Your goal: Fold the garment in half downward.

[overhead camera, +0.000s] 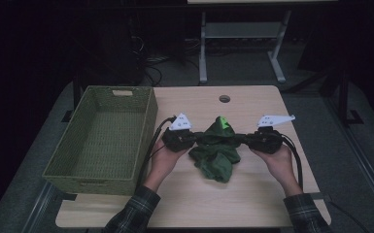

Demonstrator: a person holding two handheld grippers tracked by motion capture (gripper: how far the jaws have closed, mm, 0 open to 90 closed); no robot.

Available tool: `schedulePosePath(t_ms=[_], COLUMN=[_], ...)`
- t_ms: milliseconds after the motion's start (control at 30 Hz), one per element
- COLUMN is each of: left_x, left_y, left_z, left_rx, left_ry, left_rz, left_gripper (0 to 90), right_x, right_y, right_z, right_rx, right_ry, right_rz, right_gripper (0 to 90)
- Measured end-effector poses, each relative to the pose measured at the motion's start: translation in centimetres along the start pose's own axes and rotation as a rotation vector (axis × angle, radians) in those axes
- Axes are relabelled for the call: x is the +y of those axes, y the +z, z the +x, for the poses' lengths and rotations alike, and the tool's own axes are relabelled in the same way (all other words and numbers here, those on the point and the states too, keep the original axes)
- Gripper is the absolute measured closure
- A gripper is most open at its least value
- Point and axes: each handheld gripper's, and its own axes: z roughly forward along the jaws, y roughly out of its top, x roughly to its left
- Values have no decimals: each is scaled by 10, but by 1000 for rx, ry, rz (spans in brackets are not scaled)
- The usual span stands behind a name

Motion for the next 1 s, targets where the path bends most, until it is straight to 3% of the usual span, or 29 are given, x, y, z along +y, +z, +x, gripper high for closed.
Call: schedulePosePath(t_ms=[233, 433, 633, 767, 1000], left_x=[-10, -20, -33, -45, -62], left_y=[-6, -12, -18, -19, -20], left_z=[-14, -30, -39, -45, -50], left_rx=[-38, -49, -63, -71, -93], left_ry=[39, 99, 100, 113, 99], left_rz=[-26, -35, -27, 2, 37], left_gripper=[872, 873, 874, 874, 877], right_x=[-11, -24, -35, -43, -54], right_y=[-5, -11, -17, -13, -5], right_z=[14, 27, 40, 49, 63], right_rx=[25, 40, 72, 102, 147], right_ry=[-20, -42, -50, -66, -89], right_rz=[14, 27, 34, 73, 133], right_gripper=[874, 875, 874, 875, 874])
